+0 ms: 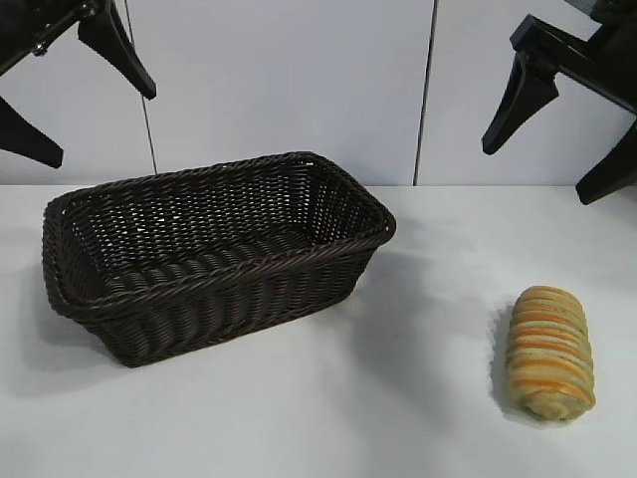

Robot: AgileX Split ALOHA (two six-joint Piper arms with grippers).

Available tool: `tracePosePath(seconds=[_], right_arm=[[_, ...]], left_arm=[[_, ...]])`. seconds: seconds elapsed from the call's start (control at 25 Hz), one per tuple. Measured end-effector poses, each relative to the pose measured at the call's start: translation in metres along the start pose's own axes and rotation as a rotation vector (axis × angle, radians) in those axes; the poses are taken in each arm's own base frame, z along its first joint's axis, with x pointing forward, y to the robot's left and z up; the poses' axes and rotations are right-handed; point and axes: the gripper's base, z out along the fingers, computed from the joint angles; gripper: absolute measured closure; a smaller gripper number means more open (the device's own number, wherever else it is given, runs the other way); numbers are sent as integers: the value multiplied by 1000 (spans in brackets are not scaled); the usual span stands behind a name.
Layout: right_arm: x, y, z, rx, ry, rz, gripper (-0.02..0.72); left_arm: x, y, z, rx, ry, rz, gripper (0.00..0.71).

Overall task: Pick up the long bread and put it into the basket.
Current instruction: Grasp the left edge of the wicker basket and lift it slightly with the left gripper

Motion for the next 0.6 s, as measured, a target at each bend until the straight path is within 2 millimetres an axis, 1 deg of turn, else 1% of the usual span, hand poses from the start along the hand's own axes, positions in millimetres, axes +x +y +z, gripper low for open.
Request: tracePosePath(seconds=[0.28,0.44,0.6], right_arm=[[0,0,0,0,4,0,53],[1,0,0,-1,14,0,53],[2,0,0,-3,26,0,53]], left_arm=[[-5,1,-1,-2,-50,-5,15],[0,6,-2,-28,24,-12,15],[11,17,-3,-147,132,5,15]])
